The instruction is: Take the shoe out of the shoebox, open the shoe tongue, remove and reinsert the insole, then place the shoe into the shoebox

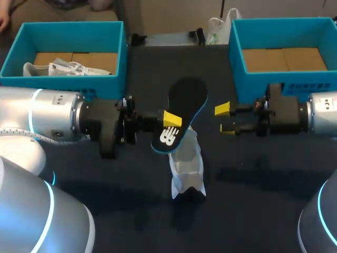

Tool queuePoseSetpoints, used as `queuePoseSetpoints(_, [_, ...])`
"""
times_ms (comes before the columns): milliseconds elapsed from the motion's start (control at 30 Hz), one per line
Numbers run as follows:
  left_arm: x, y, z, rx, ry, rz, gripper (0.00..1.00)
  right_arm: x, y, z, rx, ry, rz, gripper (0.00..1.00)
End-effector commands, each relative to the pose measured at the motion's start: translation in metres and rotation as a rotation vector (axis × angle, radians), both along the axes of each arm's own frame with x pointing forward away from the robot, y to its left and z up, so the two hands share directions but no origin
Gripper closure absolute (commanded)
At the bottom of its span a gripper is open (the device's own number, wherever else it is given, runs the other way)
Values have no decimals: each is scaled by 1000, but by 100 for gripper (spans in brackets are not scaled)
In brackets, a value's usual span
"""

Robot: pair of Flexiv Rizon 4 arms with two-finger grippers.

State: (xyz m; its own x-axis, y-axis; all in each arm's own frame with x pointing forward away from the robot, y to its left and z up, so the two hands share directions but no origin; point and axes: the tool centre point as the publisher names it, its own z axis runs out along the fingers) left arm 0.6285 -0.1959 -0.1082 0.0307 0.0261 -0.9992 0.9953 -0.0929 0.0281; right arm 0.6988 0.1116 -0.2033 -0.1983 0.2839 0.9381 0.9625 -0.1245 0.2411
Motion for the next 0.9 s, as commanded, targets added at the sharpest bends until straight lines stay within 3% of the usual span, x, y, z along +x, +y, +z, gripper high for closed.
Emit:
queuePoseSetpoints(33, [-5, 0, -5, -8, -2, 15, 100, -1, 1, 0, -2, 0, -3, 0])
queuePoseSetpoints(900, [3, 4, -60, 16, -71, 101, 100, -2, 8, 5, 14, 2, 34, 0])
